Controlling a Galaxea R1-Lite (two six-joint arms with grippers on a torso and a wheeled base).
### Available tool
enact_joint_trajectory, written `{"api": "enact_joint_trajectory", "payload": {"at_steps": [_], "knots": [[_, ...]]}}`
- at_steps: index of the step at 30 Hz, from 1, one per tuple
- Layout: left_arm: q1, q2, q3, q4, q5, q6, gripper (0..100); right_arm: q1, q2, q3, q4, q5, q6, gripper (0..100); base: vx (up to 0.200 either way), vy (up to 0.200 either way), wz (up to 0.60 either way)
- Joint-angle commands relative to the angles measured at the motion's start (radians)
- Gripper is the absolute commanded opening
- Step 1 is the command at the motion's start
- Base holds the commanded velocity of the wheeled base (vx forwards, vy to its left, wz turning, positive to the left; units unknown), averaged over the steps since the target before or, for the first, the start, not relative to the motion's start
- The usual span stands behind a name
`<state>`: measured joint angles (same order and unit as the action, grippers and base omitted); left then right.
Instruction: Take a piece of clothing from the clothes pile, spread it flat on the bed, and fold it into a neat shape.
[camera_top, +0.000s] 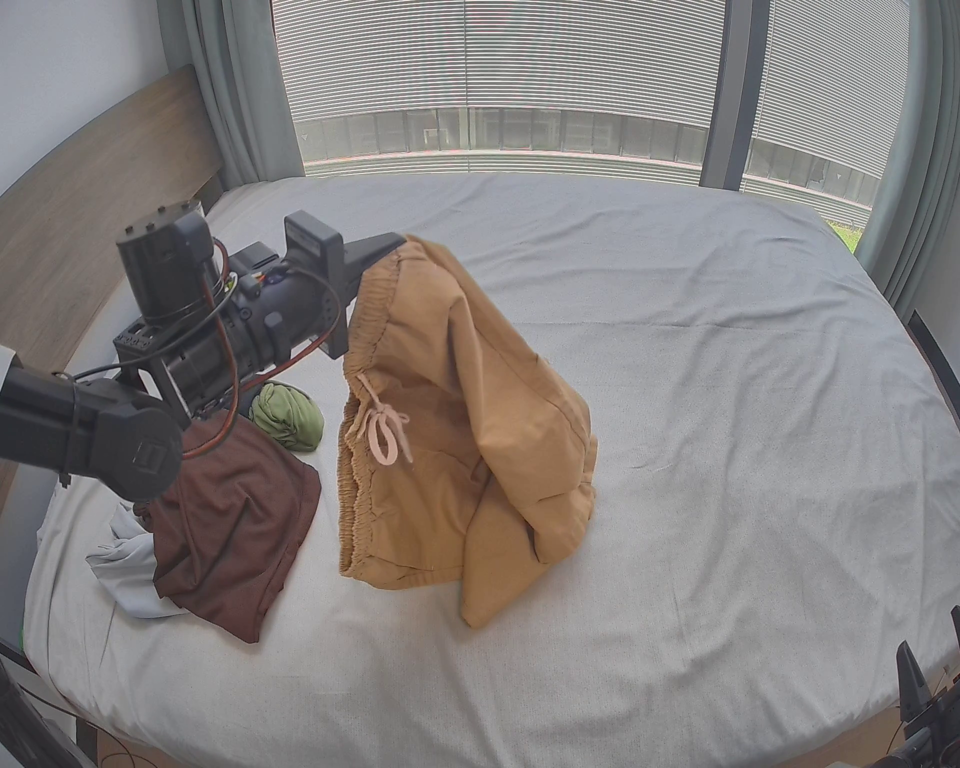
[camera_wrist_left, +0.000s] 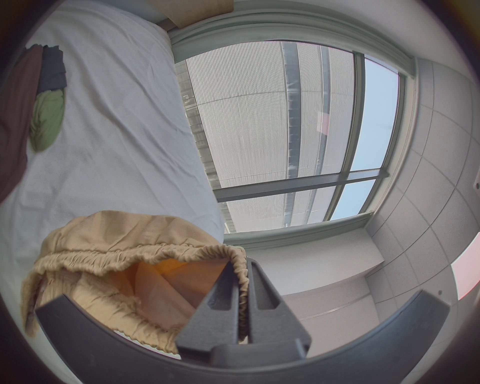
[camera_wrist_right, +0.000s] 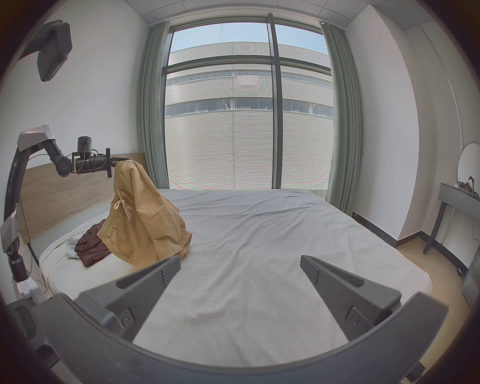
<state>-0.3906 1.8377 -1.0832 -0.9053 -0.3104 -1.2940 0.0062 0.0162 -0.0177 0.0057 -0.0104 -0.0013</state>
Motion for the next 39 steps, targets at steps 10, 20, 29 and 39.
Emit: {"api": "enact_joint_trajectory", "payload": {"at_steps": [10,20,29,39], "knots": [[0.061,-0.024,0.272,-0.099,-0.068,0.22,0,0.001,-0.016,0.015,0.0,0.0,0.0,100,0.0,0.0,0.0],[0.105,-0.006,0.298,-0.122,-0.061,0.326,0,0.0,-0.016,0.015,-0.001,0.001,-0.002,100,0.0,0.0,0.0],[0.119,0.009,0.309,-0.178,-0.059,0.343,0,0.0,-0.016,0.016,-0.006,-0.003,0.021,100,0.0,0.0,0.0],[0.131,0.026,0.312,-0.188,-0.056,0.389,0,0.0,-0.016,0.016,-0.01,0.003,0.014,100,0.0,0.0,0.0]]}}
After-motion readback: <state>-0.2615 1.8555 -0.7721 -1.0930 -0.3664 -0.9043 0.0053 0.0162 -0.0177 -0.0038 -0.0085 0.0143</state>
